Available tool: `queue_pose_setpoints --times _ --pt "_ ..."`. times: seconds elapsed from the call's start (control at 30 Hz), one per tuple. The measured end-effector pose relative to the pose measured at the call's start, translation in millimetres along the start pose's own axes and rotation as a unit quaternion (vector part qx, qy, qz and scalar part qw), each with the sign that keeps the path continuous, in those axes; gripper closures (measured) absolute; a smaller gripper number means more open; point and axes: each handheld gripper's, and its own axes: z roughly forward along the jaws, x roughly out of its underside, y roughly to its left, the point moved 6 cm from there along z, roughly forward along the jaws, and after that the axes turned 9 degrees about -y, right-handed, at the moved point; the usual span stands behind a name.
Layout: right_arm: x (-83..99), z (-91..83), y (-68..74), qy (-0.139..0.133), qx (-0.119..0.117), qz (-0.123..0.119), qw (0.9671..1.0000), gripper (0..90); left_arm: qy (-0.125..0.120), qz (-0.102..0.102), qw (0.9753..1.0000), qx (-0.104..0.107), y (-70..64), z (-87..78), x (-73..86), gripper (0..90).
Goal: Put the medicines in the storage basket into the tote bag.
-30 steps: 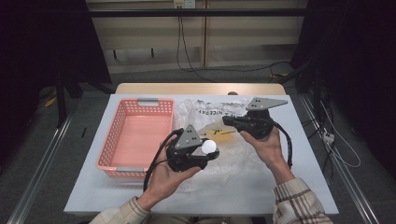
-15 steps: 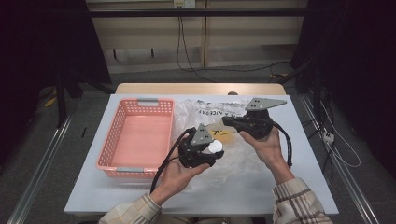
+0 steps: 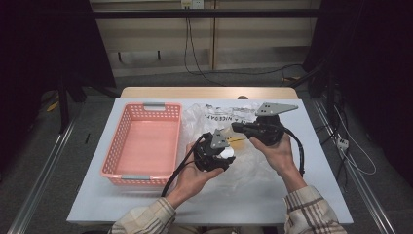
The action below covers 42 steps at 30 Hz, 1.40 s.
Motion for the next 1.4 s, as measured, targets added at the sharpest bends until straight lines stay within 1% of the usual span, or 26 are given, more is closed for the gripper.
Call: queue_pose_setpoints --times 0.03,0.07,0.1,0.13,0.17,0.3,0.43,0.5,0.53,0.6,0.63,0.67,0.7,0.73,0.77,0.8,0.9,1.07,1.13,1.17,1.23,1.3,1.33,1.37,1.4 --pt "0.3 -0.1 -0.2 0.001 0.000 0.000 1.0000 90.0 -0.001 -0.003 1.0000 -0.002 0.7 2.4 0.7 50.7" --pt "0.5 0.0 -0.4 0.000 0.000 0.000 1.0000 90.0 0.003 -0.002 1.0000 -0.004 2.7 4.5 1.9 50.7" --pt "0.9 0.0 -0.6 0.001 0.002 0.001 1.0000 90.0 0.009 -0.007 0.9999 -0.007 4.2 6.3 3.1 50.7" --pt "1.5 0.6 -0.7 0.002 0.001 0.002 1.0000 90.0 0.012 -0.009 0.9999 -0.007 5.0 8.0 4.2 50.7" --pt "2.3 1.0 -0.7 0.003 0.000 0.003 1.0000 90.0 0.010 -0.010 0.9999 -0.007 5.0 9.6 4.7 50.7" --pt "3.2 2.1 -1.0 0.006 0.001 0.003 1.0000 90.0 0.021 -0.010 0.9997 -0.008 6.0 17.5 9.0 50.7" --pt "5.4 2.9 -1.8 0.008 0.000 0.004 1.0000 90.0 0.029 -0.013 0.9994 -0.013 7.4 23.6 13.0 50.7" --pt "6.2 3.1 -2.5 0.009 -0.001 0.004 1.0000 90.0 0.032 -0.011 0.9993 -0.017 9.1 26.4 14.7 50.7" --pt "6.2 3.1 -2.6 0.009 0.000 0.004 1.0000 90.0 0.030 -0.015 0.9993 -0.017 9.8 28.5 16.0 50.7" --pt "6.0 2.8 -2.4 0.008 0.000 0.004 1.0000 90.0 0.034 -0.023 0.9990 -0.019 11.3 31.1 19.2 50.7" --pt "5.9 2.7 -2.1 0.008 0.000 0.005 1.0000 90.0 0.036 -0.022 0.9989 -0.018 11.3 32.6 20.9 50.7" --pt "5.9 2.6 -1.9 0.009 0.000 0.004 1.0000 90.0 0.046 -0.020 0.9985 -0.024 11.6 32.8 22.8 50.7" --pt "6.1 2.7 -1.9 0.010 0.000 0.004 0.9999 90.0 0.039 -0.026 0.9987 -0.017 11.4 33.8 24.0 50.7" --pt "6.4 2.8 -2.0 0.011 0.000 0.003 0.9999 90.0 0.040 -0.031 0.9986 -0.017 10.9 34.2 25.3 50.7" --pt "6.6 2.9 -2.0 0.011 0.000 0.002 0.9999 90.0 0.042 -0.026 0.9986 -0.019 10.7 35.4 26.4 50.8" --pt "6.5 3.1 -1.9 0.011 0.000 0.002 0.9999 90.0 0.048 -0.019 0.9984 -0.021 11.1 36.2 27.8 50.7" --pt "6.6 3.2 -1.7 0.012 -0.001 0.003 0.9999 90.0 0.051 -0.022 0.9982 -0.022 12.6 39.5 30.3 50.7" --pt "6.5 2.8 -2.0 0.011 0.001 0.003 0.9999 90.0 0.046 -0.015 0.9986 -0.020 13.7 40.6 30.7 50.5" --pt "7.1 2.6 -2.6 0.011 0.002 0.005 0.9999 90.0 0.049 -0.017 0.9984 -0.022 14.2 40.1 31.2 50.1" --pt "7.6 2.5 -3.1 0.013 0.003 0.006 0.9999 90.0 0.052 -0.012 0.9983 -0.023 14.3 40.3 31.7 48.6" --pt "8.1 2.1 -3.5 0.012 0.003 0.008 0.9999 90.0 0.051 -0.016 0.9984 -0.017 13.1 39.9 32.0 40.6" --pt "7.9 1.4 -3.6 0.011 0.003 0.007 0.9999 90.0 0.049 -0.019 0.9985 -0.017 12.3 37.8 31.1 37.8" --pt "7.6 0.9 -3.7 0.010 0.003 0.008 0.9999 90.0 0.045 -0.019 0.9987 -0.014 11.9 36.4 29.9 34.8" --pt "7.4 0.4 -3.8 0.011 0.004 0.008 0.9999 90.0 0.043 -0.019 0.9988 -0.011 11.1 34.4 28.6 34.6" --pt "7.3 0.2 -3.8 0.010 0.004 0.007 0.9999 90.0 0.045 -0.016 0.9987 -0.017 10.2 31.4 27.2 34.5"
